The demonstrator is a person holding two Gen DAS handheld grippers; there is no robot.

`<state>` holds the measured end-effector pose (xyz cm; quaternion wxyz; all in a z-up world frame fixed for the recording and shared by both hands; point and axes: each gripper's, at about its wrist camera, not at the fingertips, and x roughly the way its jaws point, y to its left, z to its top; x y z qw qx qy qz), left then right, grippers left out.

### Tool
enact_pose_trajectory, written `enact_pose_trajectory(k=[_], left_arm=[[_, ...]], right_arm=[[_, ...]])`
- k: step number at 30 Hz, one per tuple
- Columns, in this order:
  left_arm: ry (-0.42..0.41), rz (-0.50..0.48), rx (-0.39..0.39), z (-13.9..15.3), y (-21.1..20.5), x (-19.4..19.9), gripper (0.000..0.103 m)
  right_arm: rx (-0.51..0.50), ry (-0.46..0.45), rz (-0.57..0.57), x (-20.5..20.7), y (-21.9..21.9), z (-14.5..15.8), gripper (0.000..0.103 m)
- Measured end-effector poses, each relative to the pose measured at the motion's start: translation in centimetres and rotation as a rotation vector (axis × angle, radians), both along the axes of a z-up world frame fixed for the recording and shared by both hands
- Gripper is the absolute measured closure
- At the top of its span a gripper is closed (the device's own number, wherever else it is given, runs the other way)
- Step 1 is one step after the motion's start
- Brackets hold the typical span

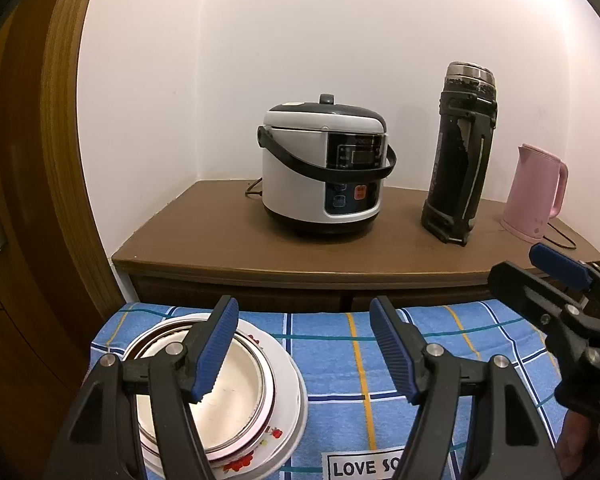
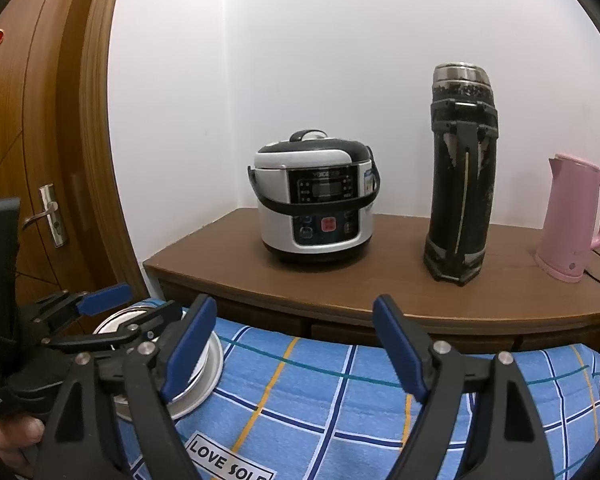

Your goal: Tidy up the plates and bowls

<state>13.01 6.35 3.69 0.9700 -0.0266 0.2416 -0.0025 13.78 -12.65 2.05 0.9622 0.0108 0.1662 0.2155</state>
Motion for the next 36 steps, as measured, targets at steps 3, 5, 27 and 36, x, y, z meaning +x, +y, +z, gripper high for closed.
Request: enact_pose_trajectory(k=[3, 5, 27, 36], left_arm=[[0.000, -0.005, 0.005, 0.0, -0.2, 0.0, 0.032], [-0.002, -0.009, 0.009, 0.1, -0.4, -0.1, 0.032], [-0.010, -0.037, 0.047, 1.6, -2.2, -0.5, 0.032], [-0.009, -0.043, 0.004, 1.6, -2.3, -0.2, 0.032]], right_arm=[[0.001, -0.009, -0.002, -0.2, -0.2, 0.2, 0.019], [0.000, -0.011, -0.001, -0.2, -0.3, 0.3, 0.019], [0.009, -0.072, -0.052, -1.5, -2.6, 1.8, 0.017], [0.013, -0.073, -0.064, -1.8, -3.6, 1.8, 0.017]])
